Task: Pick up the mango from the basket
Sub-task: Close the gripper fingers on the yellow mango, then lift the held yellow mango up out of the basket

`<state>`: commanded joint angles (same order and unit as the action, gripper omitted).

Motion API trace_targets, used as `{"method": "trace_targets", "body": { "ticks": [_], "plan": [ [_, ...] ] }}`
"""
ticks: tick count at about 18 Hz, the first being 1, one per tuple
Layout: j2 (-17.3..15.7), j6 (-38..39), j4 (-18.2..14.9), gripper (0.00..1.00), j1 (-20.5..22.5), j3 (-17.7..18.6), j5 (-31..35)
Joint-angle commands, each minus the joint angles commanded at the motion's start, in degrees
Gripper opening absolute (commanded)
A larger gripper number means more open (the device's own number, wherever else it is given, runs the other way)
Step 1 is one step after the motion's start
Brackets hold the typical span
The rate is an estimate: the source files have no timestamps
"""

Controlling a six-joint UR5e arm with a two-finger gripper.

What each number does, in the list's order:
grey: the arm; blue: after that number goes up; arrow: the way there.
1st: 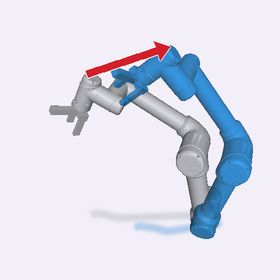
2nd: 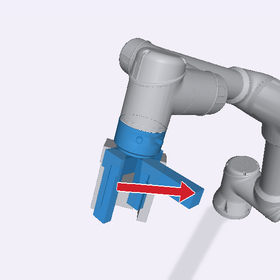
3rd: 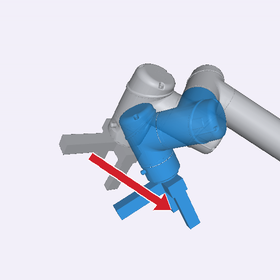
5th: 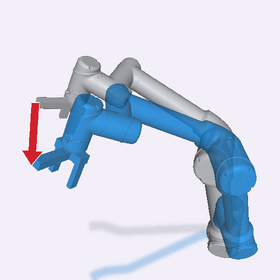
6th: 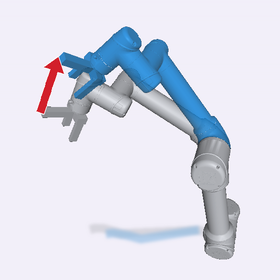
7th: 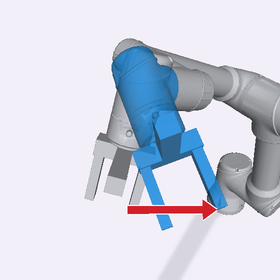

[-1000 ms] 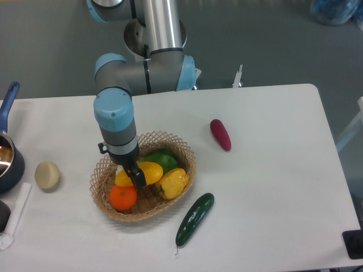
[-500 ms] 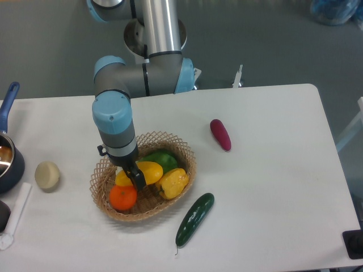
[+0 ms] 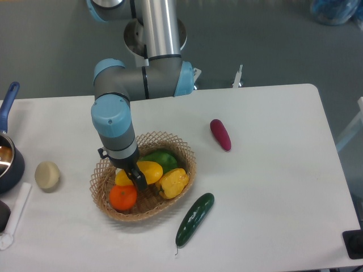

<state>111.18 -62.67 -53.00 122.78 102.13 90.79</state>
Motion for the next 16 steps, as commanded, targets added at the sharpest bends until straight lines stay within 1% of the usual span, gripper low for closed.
{"method": "trace_targets", "body": {
  "ticks": [3,5,7,13,16],
  "plan": [
    [-0.4,0.1,-0.1,0.55,0.0,-0.2,0.0],
    [-0.8,0.1,-0.1,0.52,0.1,-0.2,-0.1],
    [-1.0,0.1,-0.2,0.52,0.3,-0.4,-0.3],
    [-3.3,0.2,-0.4,0.52,1.0,-1.0,-0.7],
    [-4.9,1.1,-0.1,0.52,3.5,-2.0,-1.2]
  ]
}}
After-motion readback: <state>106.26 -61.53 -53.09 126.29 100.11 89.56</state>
